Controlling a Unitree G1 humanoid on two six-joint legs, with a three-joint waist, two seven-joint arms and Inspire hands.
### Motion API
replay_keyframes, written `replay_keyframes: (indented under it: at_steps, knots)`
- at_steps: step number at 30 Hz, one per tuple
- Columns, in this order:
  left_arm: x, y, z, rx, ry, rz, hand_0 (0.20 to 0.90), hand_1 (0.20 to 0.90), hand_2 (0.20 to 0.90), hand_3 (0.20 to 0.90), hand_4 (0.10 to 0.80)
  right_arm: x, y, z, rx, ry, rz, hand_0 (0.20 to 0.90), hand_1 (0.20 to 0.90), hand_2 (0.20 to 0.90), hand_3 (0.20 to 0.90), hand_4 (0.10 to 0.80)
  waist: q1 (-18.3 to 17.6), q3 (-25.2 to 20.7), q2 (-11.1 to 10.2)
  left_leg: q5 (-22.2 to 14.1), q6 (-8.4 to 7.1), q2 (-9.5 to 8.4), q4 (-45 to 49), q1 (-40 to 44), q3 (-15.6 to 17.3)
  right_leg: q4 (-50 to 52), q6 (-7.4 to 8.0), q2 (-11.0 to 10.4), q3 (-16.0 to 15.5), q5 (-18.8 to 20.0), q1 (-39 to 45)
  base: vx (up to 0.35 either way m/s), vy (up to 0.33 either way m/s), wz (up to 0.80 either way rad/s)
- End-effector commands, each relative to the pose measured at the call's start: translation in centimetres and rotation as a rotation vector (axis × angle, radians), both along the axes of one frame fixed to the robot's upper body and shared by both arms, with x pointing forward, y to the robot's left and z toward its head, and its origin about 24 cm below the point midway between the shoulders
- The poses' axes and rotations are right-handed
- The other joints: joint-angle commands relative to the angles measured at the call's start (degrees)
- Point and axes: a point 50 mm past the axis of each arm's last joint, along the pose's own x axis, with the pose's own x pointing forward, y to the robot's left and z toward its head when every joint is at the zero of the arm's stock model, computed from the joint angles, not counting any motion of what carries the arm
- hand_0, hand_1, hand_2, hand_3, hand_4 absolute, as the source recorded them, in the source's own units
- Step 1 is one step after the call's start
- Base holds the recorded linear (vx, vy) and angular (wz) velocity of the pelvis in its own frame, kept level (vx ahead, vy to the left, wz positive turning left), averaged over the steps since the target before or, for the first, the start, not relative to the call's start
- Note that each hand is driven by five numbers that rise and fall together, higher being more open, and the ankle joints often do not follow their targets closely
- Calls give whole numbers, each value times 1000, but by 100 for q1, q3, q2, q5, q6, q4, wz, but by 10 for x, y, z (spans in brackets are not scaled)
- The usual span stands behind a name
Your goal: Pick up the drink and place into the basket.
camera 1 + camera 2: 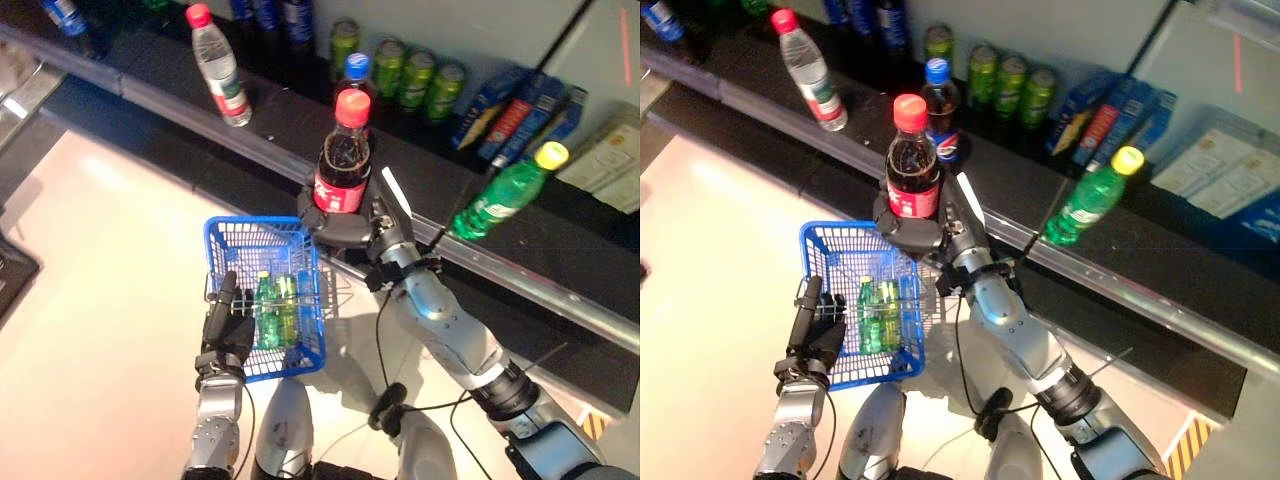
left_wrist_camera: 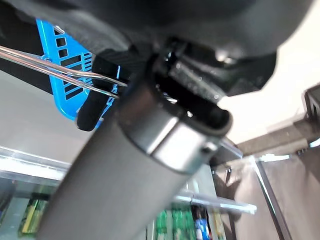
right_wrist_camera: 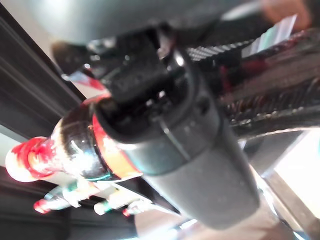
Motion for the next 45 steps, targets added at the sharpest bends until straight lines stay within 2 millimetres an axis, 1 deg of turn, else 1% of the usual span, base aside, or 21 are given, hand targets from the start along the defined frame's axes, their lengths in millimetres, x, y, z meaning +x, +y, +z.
replay_keyframes:
  at_steps: [1,6,10,13,14,19,23,26,28,29,30,33,34,36,37,39,41,42,44,45]
  knots:
    - [4,-2,126,339,-723,-189,300,300,300,200,100,-19,37,73,158,-322,126,300,300,300,200,100,209,-903,-57,415,130,-321,452,-481,-55,-903,26,20,-5,296,975,11,-15,42]
    - [3,-11,139,411,-813,-279,300,300,300,200,100,-13,41,71,141,-311,87,300,300,300,200,100,317,-892,-82,404,135,-382,485,-559,-145,-928,46,12,-102,304,1027,9,1,30]
    - [2,-20,152,456,-929,-369,300,300,300,200,100,-5,45,62,126,-255,50,300,300,300,200,100,403,-874,-83,367,145,-436,519,-634,-223,-924,71,-5,-173,306,1034,11,28,16]
    - [1,-24,159,486,-968,-396,300,300,300,200,100,-1,47,57,110,-231,31,300,300,300,200,100,447,-854,-79,358,155,-472,531,-667,-261,-932,80,-11,-203,315,1045,16,14,12]
    - [0,-27,165,498,-1001,-429,300,300,300,200,100,2,49,55,106,-211,24,300,300,300,200,100,491,-837,-95,333,167,-504,534,-688,-285,-935,95,-25,-233,324,1048,26,12,21]
    - [0,-37,177,514,-1095,-517,300,300,300,200,100,12,60,51,111,-156,10,300,300,300,200,100,650,-725,-93,277,171,-583,600,-768,-366,-885,89,-73,-336,313,1052,9,3,11]
    - [-1,-40,183,517,-1140,-560,300,300,300,200,100,19,67,49,118,-111,-5,300,300,300,200,100,766,-652,-100,239,188,-649,613,-828,-427,-852,87,-126,-423,331,1033,8,4,13]
    - [-1,-43,187,508,-1169,-593,300,300,300,200,100,27,75,41,132,-23,-8,300,300,300,200,100,881,-591,-98,230,198,-712,587,-860,-491,-818,84,-168,-511,352,1008,16,12,12]
    - [0,-44,189,501,-1176,-597,300,300,300,200,100,29,82,32,134,49,8,300,300,300,200,100,930,-565,-98,239,197,-739,568,-887,-514,-803,90,-185,-548,360,987,24,31,20]
    - [0,-45,190,499,-1184,-598,300,300,300,200,100,29,86,23,149,123,30,300,300,300,200,100,957,-535,-108,243,206,-761,561,-912,-532,-794,93,-199,-557,368,962,16,18,14]
    - [0,-45,191,498,-1186,-598,300,300,300,200,100,29,87,21,155,141,34,300,300,300,200,100,962,-529,-110,244,207,-764,560,-919,-534,-794,94,-201,-559,369,958,0,3,6]
    - [-2,-46,194,490,-1214,-611,300,300,300,200,100,31,97,-9,212,327,81,300,300,300,200,100,1046,-428,-124,264,226,-790,512,-966,-564,-773,110,-232,-607,400,881,-20,-16,6]
    - [-2,-46,194,490,-1215,-611,300,300,300,200,100,31,98,-10,217,337,85,300,300,300,200,100,1049,-425,-127,265,227,-791,509,-969,-565,-772,111,-233,-610,401,877,-26,-23,13]
    - [-3,-47,195,490,-1228,-618,300,300,300,200,100,30,103,-24,232,418,121,300,300,300,200,100,1090,-376,-145,283,232,-796,481,-1002,-574,-783,122,-232,-626,416,850,-22,-30,11]
    - [-3,-48,196,489,-1234,-622,300,300,300,200,100,30,106,-30,204,439,130,300,300,300,200,100,1109,-350,-157,291,233,-795,475,-1026,-577,-789,127,-235,-632,426,834,-24,-34,6]
    - [-4,-51,198,485,-1246,-630,300,300,300,200,100,24,116,-41,188,496,188,300,300,300,200,100,1137,-307,-170,310,244,-779,437,-1053,-576,-790,146,-240,-645,448,783,-23,-27,4]
    - [-4,-52,199,487,-1251,-629,300,300,300,200,100,20,121,-48,185,535,222,300,300,300,200,100,1138,-284,-179,320,250,-775,427,-1066,-575,-781,155,-237,-638,458,753,0,0,0]
    - [-5,-54,201,480,-1269,-632,300,300,300,200,100,14,127,-54,179,571,260,300,300,300,200,100,1138,-254,-184,331,258,-766,405,-1071,-566,-779,169,-241,-633,471,724,0,0,0]
    - [-8,-57,203,471,-1314,-655,300,300,300,200,100,10,133,-59,179,606,301,300,300,300,200,100,1148,-219,-187,343,271,-766,396,-1096,-569,-773,181,-246,-633,486,686,0,0,0]
    - [-13,-59,206,486,-1358,-669,300,300,300,200,100,6,137,-63,179,622,338,300,300,300,200,100,1162,-181,-185,355,275,-763,373,-1115,-567,-787,193,-239,-623,497,663,0,0,0]
